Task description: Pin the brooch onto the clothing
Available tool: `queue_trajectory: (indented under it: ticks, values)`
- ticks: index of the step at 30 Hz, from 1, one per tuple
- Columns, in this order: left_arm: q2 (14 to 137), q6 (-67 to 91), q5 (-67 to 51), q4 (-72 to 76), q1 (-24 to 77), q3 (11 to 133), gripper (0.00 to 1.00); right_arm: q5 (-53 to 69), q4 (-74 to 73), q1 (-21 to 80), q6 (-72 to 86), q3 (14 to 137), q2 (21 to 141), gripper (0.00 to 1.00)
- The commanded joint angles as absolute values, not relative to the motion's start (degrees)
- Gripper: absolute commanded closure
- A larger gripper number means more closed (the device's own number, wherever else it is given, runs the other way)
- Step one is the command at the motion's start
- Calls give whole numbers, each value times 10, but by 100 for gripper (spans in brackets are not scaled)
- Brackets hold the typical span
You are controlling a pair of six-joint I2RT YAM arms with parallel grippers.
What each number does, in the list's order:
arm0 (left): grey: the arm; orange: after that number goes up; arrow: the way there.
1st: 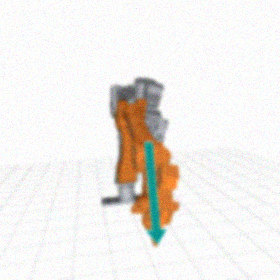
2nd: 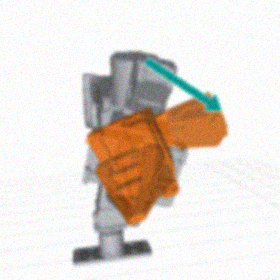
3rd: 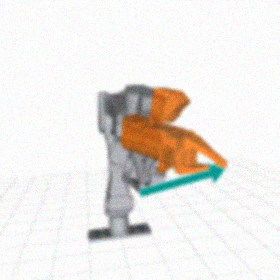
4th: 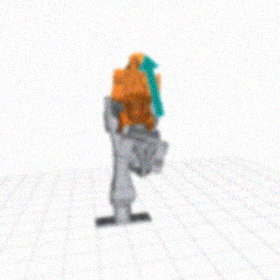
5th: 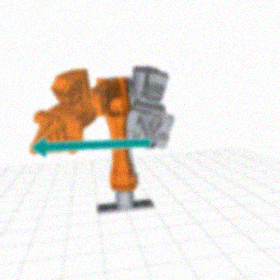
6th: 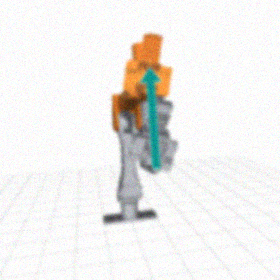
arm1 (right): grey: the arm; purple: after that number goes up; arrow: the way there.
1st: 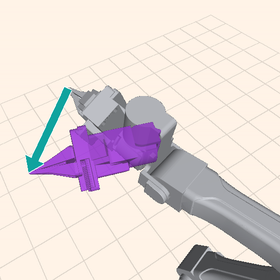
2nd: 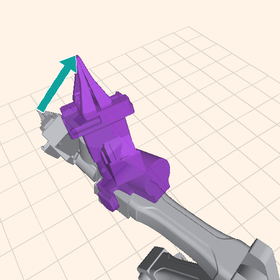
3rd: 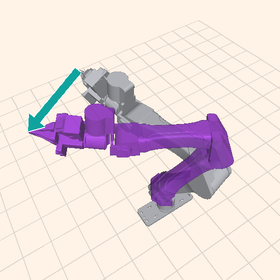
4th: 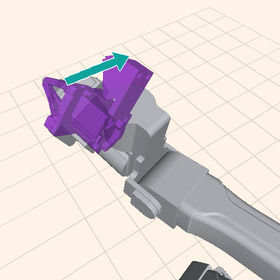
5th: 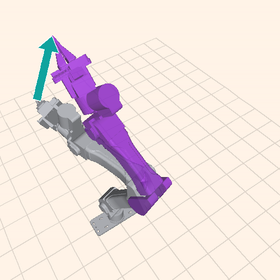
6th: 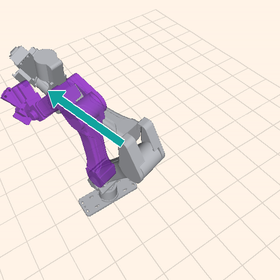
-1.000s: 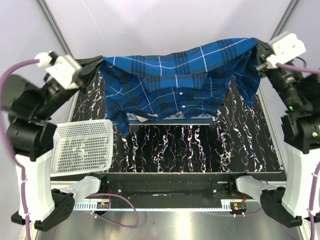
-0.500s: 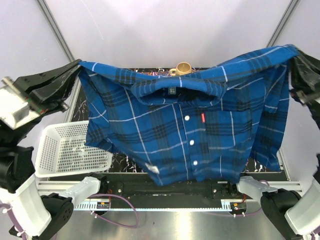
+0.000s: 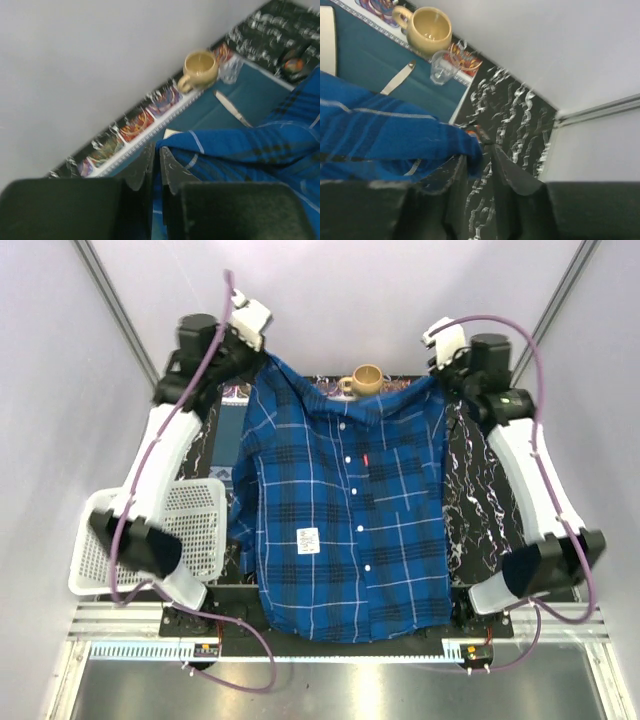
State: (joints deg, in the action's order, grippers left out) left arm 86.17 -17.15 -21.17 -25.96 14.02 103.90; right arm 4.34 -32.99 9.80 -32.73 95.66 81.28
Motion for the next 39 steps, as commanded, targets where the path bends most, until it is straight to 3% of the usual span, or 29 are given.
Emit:
queue_trajectory:
  ticks: [1,2,3,5,6,10,19,30,39]
  values:
    - [1050,-190,-156,-290,132,1193,79,-30,-292,92,-305,979,916,50]
    - [1100,-188,-134,-362,128,1247,69,-34,-305,87,-299,994,958,23]
    - [1168,-183,-122,-399,125,1300,54,-36,-329,81,-289,1032,978,20]
    - [1207,-155,-122,-451,107,1388,42,-20,-383,62,-279,1060,1004,18]
    - [1202,-149,-123,-450,103,1386,34,-3,-393,56,-279,1061,1003,17]
    - [1130,-165,-137,-413,87,1241,19,51,-416,51,-306,1006,965,11]
    - [1000,-308,-343,-402,111,1008,18,195,-518,50,-287,958,962,12]
    - [1147,-467,-307,-404,240,1129,21,207,-595,3,-268,940,959,13]
    - [1238,-477,-229,-301,299,1148,27,186,-632,-76,-316,821,919,16]
